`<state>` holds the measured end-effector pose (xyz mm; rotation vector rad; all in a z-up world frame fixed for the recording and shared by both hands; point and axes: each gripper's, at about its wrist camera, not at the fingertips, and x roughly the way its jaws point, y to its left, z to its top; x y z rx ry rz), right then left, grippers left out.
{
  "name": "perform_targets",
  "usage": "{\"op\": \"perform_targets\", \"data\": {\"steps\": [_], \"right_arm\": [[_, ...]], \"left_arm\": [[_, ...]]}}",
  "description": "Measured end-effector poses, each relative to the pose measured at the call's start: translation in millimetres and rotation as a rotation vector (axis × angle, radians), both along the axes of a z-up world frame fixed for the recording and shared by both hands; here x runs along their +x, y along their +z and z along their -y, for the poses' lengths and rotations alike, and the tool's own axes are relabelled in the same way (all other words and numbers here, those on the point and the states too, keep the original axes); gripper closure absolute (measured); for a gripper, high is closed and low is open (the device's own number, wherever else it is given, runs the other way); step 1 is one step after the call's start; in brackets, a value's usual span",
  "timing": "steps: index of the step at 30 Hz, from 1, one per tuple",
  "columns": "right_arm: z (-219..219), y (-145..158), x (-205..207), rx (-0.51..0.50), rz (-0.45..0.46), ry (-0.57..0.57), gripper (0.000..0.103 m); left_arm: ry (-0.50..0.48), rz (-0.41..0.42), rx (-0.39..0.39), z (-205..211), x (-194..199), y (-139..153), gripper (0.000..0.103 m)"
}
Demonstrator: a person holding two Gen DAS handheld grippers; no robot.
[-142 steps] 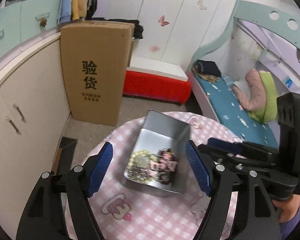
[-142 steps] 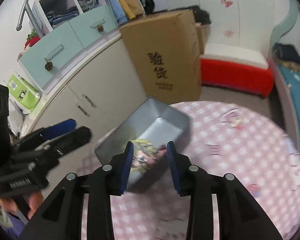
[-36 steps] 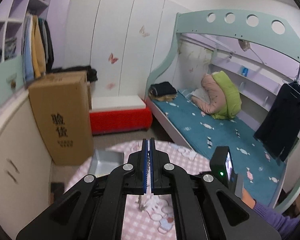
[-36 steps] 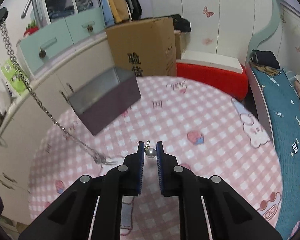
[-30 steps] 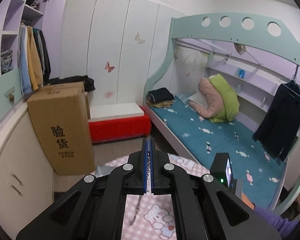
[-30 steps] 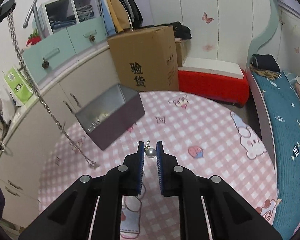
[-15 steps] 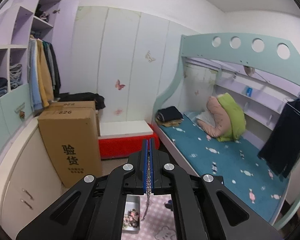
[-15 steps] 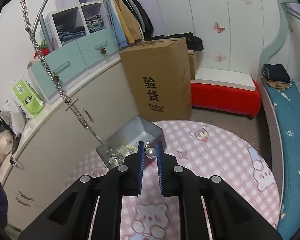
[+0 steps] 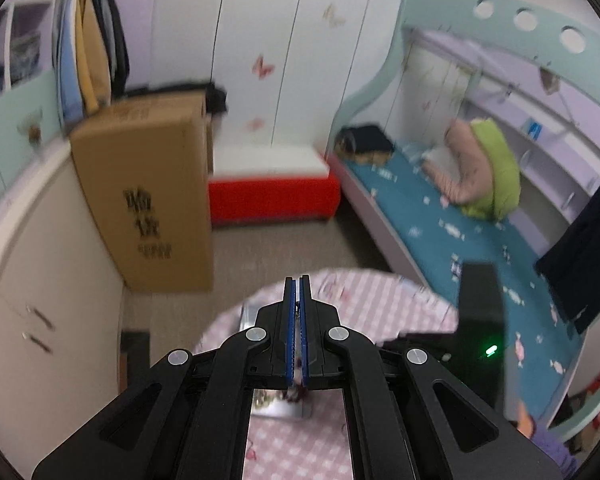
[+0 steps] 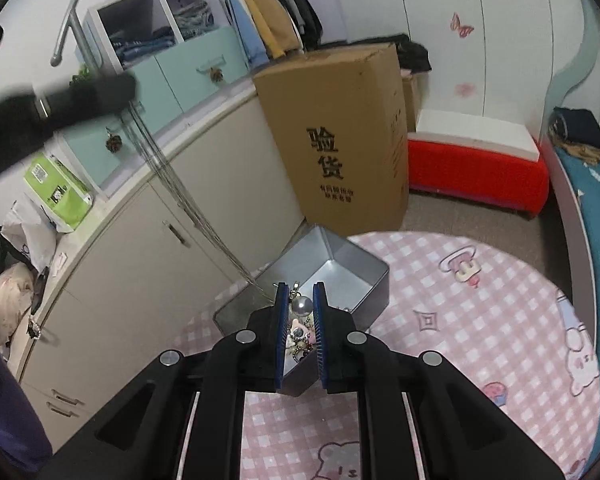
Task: Organize jewelry
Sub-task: 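Lift both chains into the grey tin and open both grippers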
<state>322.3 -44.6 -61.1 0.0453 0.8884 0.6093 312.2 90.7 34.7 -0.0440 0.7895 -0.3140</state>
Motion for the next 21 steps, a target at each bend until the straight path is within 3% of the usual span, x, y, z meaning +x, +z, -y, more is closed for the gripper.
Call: {"op": "perform_targets", "data": {"steps": [8,15,21], "right_arm": [[-21.3,-30.6,8.5,-0.059,-0.060,0.015,0.091],[-33.9,-39.9,7.6,-0.114,-0.065,0.027,0.091],[-38.7,-43.3,7.2,-0.150,-0.060,0.025,0.090]], "left_arm": [[0.021,-0.130,0.068,5.5,12.4,-72.9,0.101],[0.010,-0.190,0.079,9.0,14.6,-100.6,0.100],[0.018,-0.204,0.077,7.9,11.2,-107.9,0.097]]}}
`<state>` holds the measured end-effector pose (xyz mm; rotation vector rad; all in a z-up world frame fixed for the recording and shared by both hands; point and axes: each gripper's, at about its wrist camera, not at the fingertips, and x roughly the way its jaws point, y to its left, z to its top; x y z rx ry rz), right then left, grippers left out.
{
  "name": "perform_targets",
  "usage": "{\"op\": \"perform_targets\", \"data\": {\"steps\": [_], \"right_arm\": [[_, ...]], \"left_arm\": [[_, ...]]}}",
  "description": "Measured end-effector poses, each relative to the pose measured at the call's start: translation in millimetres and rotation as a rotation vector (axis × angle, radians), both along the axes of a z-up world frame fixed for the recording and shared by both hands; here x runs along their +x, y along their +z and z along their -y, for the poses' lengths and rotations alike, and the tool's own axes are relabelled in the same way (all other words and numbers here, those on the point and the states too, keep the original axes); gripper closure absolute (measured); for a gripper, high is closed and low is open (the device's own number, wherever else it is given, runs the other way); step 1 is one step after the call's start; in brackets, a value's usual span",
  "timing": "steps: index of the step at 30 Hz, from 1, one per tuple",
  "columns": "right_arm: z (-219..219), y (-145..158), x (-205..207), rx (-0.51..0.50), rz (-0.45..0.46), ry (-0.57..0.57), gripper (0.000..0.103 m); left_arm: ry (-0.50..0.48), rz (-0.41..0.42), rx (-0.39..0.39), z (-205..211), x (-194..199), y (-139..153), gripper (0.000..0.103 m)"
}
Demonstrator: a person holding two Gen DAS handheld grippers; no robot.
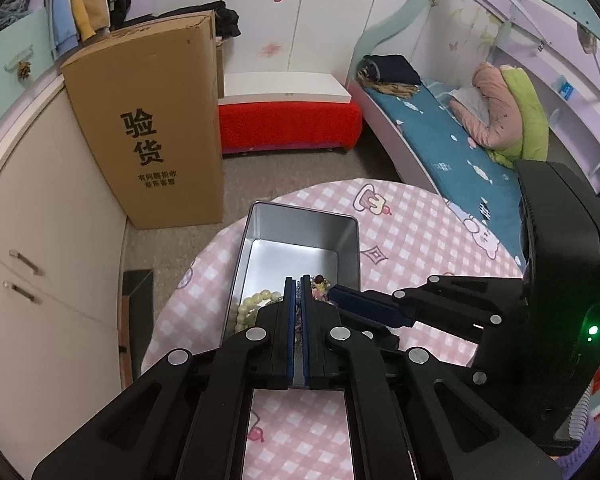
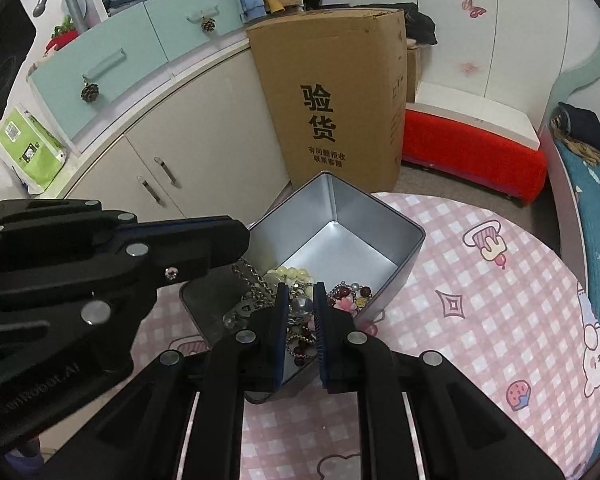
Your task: Organize jewelry
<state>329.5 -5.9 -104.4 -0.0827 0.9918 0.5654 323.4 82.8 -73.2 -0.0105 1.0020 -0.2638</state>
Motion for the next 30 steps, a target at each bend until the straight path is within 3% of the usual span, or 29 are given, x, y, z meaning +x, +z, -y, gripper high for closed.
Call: {"op": "perform_targets", "data": {"steps": [3,7,12,15,17,18,19,30], "right_arm": [[-0.8,-1.1,0.6,-0.015,0.001,-0.003,0.088],[-0.9,0.9,-1.6,-0.014,0.006,-0.012,0.071],[3.5,6.3,-6.5,-0.010,0.008,-0.012,0.071],[6.6,11.3,-12.1,-0.017,0.020,-0.019,0.064],[9.9,15.9,-17.2,-0.033,0.035,-0.031,0.062],[10.9,17.6,-19.4,-0.039,0.042,-0.035,0.062],[11.9,20.3,-22.5,-0.052,0.053,-0.039,0.061],[30.3,42.6,-55.1,-0.087,0.130,-0.085,0.045]], "left_arm": [[0.003,-0.021,0.000,0.0,2.9,-2.0,0.097],[0.012,-0.029,0.000,-2.5,4.3,-2.3,0.097],[0.020,-0.036,-0.005,-5.7,-0.7,-0.8,0.096],[0.029,-0.035,-0.015,-6.7,-6.9,1.3,0.094],[0.043,-0.024,-0.013,-7.6,-11.6,3.8,0.068],[0.057,-0.005,-0.010,-8.4,-13.9,6.0,0.030],[0.078,0.046,-0.012,-10.0,-19.8,10.7,0.022],[0.130,0.194,0.058,-2.6,-67.9,32.2,0.022]]}}
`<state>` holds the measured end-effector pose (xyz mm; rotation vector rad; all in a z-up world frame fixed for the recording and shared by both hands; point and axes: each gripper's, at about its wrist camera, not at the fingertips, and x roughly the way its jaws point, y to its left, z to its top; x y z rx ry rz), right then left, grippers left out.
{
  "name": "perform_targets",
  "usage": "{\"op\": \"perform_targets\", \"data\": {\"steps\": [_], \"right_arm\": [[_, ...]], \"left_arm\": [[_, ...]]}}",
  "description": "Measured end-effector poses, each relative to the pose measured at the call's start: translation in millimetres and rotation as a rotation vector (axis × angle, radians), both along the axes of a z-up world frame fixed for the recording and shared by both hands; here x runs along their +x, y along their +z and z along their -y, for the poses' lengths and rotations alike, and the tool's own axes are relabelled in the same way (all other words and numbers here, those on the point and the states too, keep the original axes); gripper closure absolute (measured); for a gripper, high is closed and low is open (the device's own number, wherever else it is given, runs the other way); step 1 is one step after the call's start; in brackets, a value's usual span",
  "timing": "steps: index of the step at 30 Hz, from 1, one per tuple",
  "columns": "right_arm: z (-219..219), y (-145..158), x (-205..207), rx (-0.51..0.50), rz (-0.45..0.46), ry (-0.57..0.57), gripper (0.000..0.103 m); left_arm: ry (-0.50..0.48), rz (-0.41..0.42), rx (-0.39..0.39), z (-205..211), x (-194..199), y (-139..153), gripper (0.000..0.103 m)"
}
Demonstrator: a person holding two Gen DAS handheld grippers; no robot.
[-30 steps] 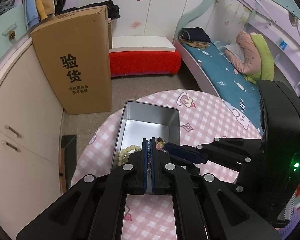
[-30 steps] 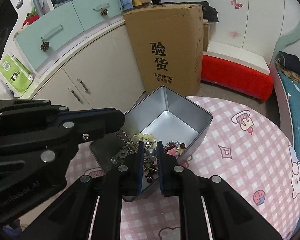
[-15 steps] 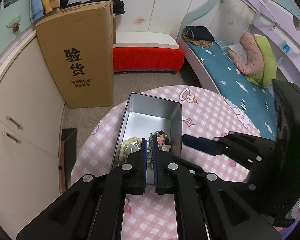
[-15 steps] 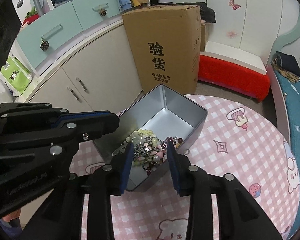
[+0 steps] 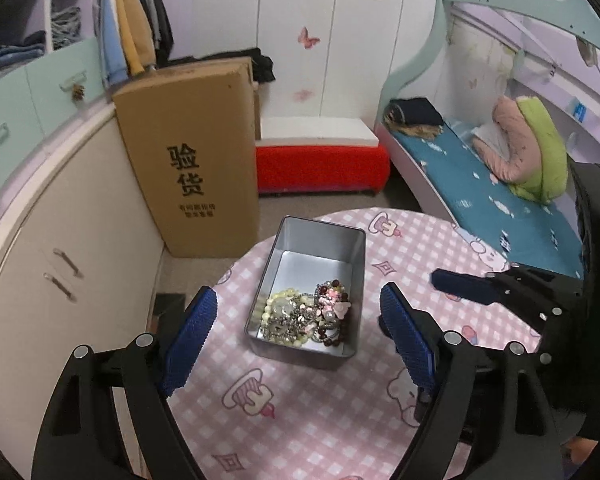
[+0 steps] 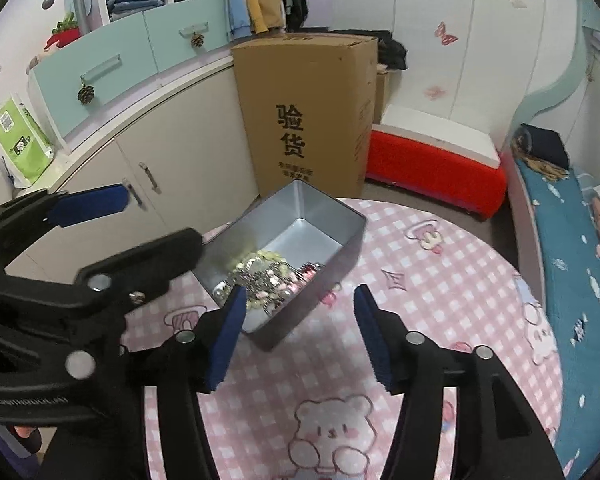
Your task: Organize jewelry
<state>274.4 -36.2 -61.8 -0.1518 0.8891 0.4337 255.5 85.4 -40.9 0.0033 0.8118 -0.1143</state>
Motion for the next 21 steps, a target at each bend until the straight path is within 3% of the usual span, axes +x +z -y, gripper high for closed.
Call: {"op": "perform_targets", "data": {"steps": [4,13,21], "right_arm": [[12.5,11.9,-20.9,-0.014,0.043,-0.035,0.040],[55.4,49.5,-93.5,-0.004,0.170,-0.122,0.035],[84.7,77.0,-162.0,0.047,0.276,-0.180,0.030]], "left_arm": [[0.040,0.049,0.026,6.1,-22.2,6.7,0.021],[0.154,0.162,-0.002,9.4,-90.8,30.8,0.018],[0.125,0.202,-0.044,25.1,-147.6,40.8,0.018]]}}
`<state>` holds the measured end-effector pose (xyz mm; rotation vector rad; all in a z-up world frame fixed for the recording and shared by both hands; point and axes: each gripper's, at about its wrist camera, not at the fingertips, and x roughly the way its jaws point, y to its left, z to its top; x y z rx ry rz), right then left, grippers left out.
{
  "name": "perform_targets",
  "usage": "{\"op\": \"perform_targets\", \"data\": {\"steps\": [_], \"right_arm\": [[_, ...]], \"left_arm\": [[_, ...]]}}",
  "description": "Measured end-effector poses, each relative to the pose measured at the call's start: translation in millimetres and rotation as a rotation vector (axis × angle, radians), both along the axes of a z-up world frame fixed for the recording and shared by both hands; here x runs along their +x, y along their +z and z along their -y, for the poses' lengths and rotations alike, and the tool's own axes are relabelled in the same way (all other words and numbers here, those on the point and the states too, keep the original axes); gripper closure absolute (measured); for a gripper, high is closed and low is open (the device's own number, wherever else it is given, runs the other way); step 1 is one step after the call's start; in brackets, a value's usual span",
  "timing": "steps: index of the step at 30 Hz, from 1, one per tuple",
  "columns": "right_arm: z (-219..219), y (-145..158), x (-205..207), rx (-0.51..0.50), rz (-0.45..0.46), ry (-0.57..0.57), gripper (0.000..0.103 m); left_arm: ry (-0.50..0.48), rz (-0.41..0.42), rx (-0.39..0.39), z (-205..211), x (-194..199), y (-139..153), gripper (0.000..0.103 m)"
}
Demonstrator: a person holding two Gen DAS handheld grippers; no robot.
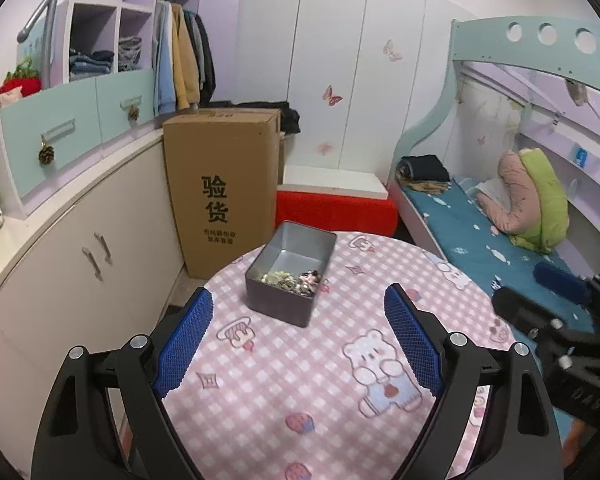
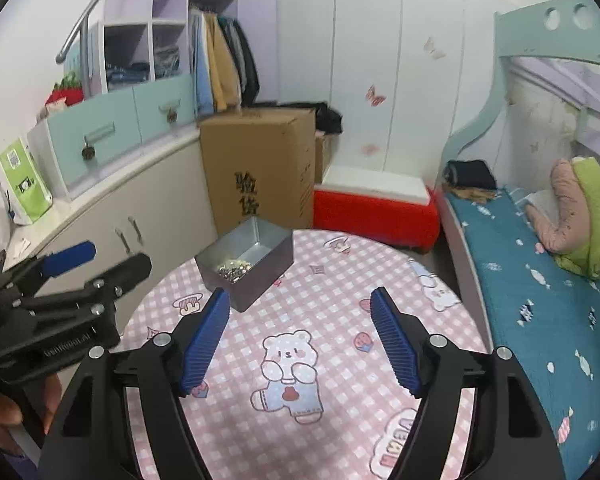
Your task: Organize jewelry
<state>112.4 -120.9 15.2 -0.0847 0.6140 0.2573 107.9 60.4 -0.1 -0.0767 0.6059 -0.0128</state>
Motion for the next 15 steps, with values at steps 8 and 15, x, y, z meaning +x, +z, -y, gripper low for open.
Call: {"op": "perform_targets", "data": {"steps": [8,15], "right_arm": [[16.9,18.3,-54.3,0.035,0.096,-0.024,0.026],[16.8,28.4,-85.0,0.032,0.162,-0.036,0.025]], "left_arm": [[-0.050,0.089,-0.028,17.4,-56.6,23.3,0.018],[-0.072,0.152,-0.025,23.8,-91.0,35.0,0.018]]}}
